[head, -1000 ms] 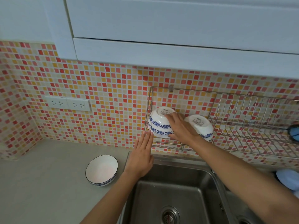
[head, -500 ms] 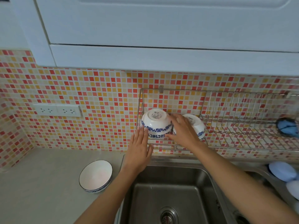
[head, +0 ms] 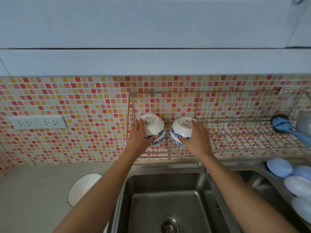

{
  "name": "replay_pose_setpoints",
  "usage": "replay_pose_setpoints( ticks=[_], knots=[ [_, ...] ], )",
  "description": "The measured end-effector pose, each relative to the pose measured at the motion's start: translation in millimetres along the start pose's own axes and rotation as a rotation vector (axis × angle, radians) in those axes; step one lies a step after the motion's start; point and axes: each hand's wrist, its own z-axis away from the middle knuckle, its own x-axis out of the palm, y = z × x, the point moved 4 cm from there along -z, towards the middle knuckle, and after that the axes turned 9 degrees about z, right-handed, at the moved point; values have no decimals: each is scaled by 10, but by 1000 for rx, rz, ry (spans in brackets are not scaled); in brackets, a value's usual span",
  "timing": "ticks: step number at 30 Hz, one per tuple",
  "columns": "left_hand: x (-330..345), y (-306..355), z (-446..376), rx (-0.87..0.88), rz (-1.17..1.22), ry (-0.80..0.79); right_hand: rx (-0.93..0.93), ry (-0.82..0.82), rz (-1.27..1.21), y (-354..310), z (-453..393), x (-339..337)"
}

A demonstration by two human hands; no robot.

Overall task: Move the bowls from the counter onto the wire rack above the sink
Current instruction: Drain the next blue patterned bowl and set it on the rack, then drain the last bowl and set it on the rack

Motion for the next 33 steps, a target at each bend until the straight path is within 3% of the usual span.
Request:
replay_pose_setpoints(
  ticks=[5, 16, 22, 26, 33],
  knots=[
    [12, -5, -10, 50, -3, 41, -29, 4, 17, 10, -7, 33],
    [-98, 102, 188, 46, 21, -35, -108, -13, 110, -48, 26, -6],
    [-606, -69, 779, 129, 32, 171, -306, 136, -38, -550, 479, -49],
    [-894, -772, 1133, -39, -16, 284, -548, 198, -277, -1299, 1152, 152],
    [-857, -2210, 1791, -484, 119, 273, -636, -135, -332, -2216, 1911, 1060]
  ],
)
